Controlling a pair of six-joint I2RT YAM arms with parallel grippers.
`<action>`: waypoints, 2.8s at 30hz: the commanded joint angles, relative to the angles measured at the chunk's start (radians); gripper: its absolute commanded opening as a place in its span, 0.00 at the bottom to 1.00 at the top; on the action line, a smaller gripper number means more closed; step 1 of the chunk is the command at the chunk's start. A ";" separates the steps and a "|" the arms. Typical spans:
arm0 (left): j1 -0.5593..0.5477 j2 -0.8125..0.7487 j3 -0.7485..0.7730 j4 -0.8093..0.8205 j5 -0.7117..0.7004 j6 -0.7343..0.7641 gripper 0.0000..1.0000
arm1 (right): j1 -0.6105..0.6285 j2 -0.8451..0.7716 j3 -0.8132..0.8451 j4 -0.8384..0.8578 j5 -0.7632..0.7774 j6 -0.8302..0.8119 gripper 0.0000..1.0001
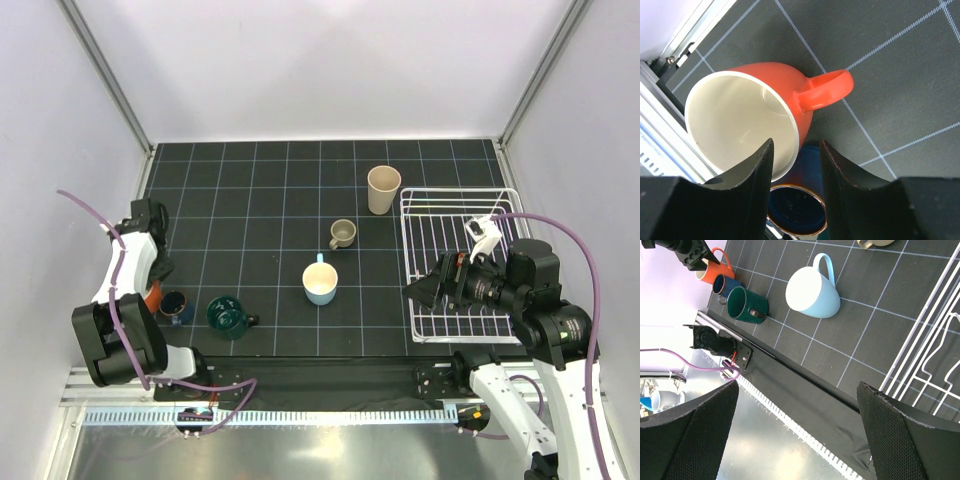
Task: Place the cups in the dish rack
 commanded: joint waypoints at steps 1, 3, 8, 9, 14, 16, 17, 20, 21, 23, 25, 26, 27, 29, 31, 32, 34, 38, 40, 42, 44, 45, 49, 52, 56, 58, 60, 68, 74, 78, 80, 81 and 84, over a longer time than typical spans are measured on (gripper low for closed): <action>0.008 0.006 -0.005 0.024 0.010 -0.031 0.41 | 0.005 0.011 0.026 0.030 0.001 0.009 1.00; 0.010 0.017 -0.007 0.020 0.009 -0.039 0.41 | 0.006 0.011 0.030 0.030 0.001 0.011 1.00; 0.021 0.037 -0.005 0.021 0.007 -0.034 0.33 | 0.005 0.005 0.031 0.030 0.001 0.012 1.00; 0.022 0.039 -0.002 0.018 0.010 -0.033 0.29 | 0.005 0.002 0.030 0.030 -0.001 0.014 1.00; 0.022 0.025 0.011 0.011 0.055 -0.036 0.00 | 0.005 0.000 0.031 0.024 0.004 0.015 1.00; 0.021 -0.012 0.019 0.006 0.069 -0.037 0.01 | 0.006 -0.004 0.033 0.023 -0.001 0.023 1.00; 0.021 -0.027 0.022 0.004 0.078 -0.037 0.00 | 0.005 -0.006 0.033 0.024 -0.004 0.025 1.00; 0.018 -0.116 0.051 -0.006 0.148 -0.045 0.00 | 0.005 -0.006 0.030 0.024 0.005 0.026 1.00; 0.004 -0.139 0.062 -0.005 0.192 -0.051 0.01 | 0.005 -0.004 0.027 0.024 0.006 0.025 1.00; -0.022 -0.202 0.117 -0.005 0.226 -0.062 0.00 | 0.005 0.000 0.022 0.024 0.007 0.025 1.00; -0.062 -0.237 0.163 -0.017 0.282 -0.071 0.00 | 0.005 0.005 0.019 0.027 0.006 0.022 1.00; -0.074 -0.265 0.207 -0.017 0.306 -0.086 0.00 | 0.005 0.003 0.013 0.030 0.009 0.019 1.00; -0.085 -0.282 0.228 -0.016 0.385 -0.096 0.00 | 0.006 0.005 0.008 0.033 0.009 0.020 1.00; -0.117 -0.320 0.266 0.000 0.452 -0.150 0.00 | 0.005 0.012 -0.006 0.044 0.004 0.015 1.00; -0.175 -0.345 0.280 0.030 0.561 -0.189 0.00 | 0.006 0.020 -0.016 0.061 -0.005 0.015 1.00; -0.203 -0.357 0.284 0.067 0.593 -0.209 0.00 | 0.005 0.026 -0.027 0.067 -0.013 0.015 1.00; -0.246 -0.383 0.281 0.118 0.688 -0.275 0.00 | 0.006 0.039 -0.036 0.088 -0.039 0.011 1.00; -0.453 -0.428 0.225 0.384 0.817 -0.378 0.00 | 0.017 0.077 -0.036 0.136 -0.080 0.014 1.00; -0.516 -0.460 0.174 0.479 0.851 -0.427 0.00 | 0.043 0.088 -0.033 0.177 -0.097 0.031 1.00; -0.605 -0.494 0.131 0.624 0.871 -0.470 0.00 | 0.101 0.106 -0.033 0.239 -0.100 0.046 1.00; -0.662 -0.511 0.062 0.723 0.888 -0.502 0.00 | 0.156 0.120 -0.039 0.279 -0.084 0.077 1.00; -0.712 -0.517 0.041 0.810 0.901 -0.516 0.00 | 0.184 0.141 -0.041 0.320 -0.077 0.089 1.00; -0.832 -0.549 -0.062 1.020 0.905 -0.592 0.00 | 0.323 0.163 -0.061 0.438 -0.054 0.135 0.98; -0.893 -0.570 -0.162 1.209 0.894 -0.658 0.00 | 0.350 0.135 -0.096 0.547 -0.057 0.169 0.98; -0.952 -0.604 -0.231 1.311 0.873 -0.723 0.01 | 0.359 0.117 -0.128 0.621 -0.105 0.160 1.00; -0.988 -0.615 -0.255 1.339 0.865 -0.725 0.00 | 0.361 0.114 -0.131 0.644 -0.129 0.143 1.00; -1.010 -0.635 -0.292 1.403 0.859 -0.737 0.01 | 0.361 0.106 -0.133 0.667 -0.149 0.126 1.00; -1.074 -0.652 -0.384 1.561 0.851 -0.798 0.01 | 0.362 0.077 -0.115 0.719 -0.131 0.118 1.00; -1.131 -0.656 -0.423 1.612 0.819 -0.800 0.00 | 0.362 0.075 -0.079 0.771 -0.099 0.126 1.00; -1.165 -0.644 -0.423 1.621 0.807 -0.789 0.01 | 0.362 0.124 -0.052 0.806 -0.122 0.170 0.98; -1.191 -0.629 -0.423 1.633 0.793 -0.783 0.00 | 0.367 0.152 -0.058 0.861 -0.146 0.221 0.94; -1.191 -0.624 -0.424 1.641 0.793 -0.781 0.01 | 0.370 0.157 -0.058 0.871 -0.146 0.230 0.94; -1.214 -0.592 -0.427 1.678 0.784 -0.781 0.00 | 0.390 0.177 -0.059 0.894 -0.126 0.255 0.91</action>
